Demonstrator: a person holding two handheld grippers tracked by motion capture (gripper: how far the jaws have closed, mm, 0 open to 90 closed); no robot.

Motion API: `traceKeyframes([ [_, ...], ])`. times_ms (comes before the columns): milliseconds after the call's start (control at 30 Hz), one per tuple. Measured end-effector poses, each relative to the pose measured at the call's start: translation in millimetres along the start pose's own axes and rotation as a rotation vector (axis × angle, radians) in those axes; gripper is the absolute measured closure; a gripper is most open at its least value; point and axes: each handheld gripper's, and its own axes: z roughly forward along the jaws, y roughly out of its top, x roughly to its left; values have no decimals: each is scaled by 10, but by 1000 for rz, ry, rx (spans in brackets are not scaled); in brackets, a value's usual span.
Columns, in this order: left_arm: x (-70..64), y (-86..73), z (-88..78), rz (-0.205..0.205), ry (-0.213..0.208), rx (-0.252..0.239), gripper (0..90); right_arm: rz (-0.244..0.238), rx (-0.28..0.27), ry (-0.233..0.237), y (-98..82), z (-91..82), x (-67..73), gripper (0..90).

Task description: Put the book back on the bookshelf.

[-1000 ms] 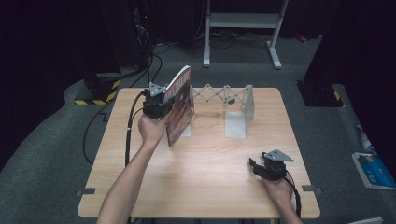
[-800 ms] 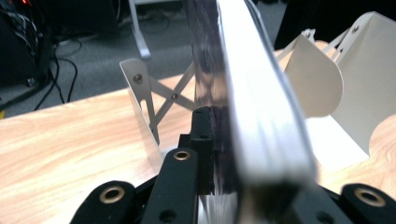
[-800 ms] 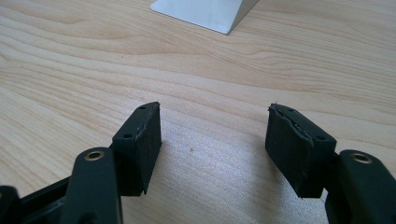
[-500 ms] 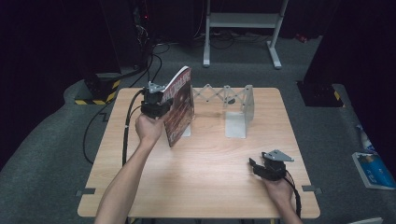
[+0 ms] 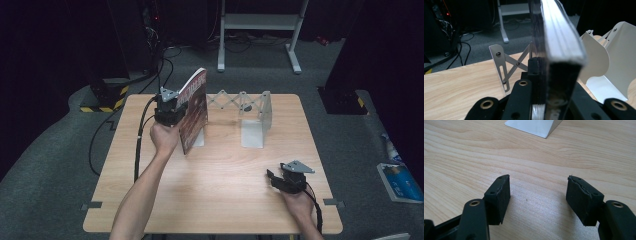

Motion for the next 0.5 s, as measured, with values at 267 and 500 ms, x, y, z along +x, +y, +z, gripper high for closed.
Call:
traceKeyframes([
  [267, 26, -36, 9, 0, 2, -2, 836, -1, 0, 0, -1, 1, -1, 361],
  [500, 94, -70, -6, -12, -5, 3, 830, -1, -1, 0, -1, 1, 0, 361],
])
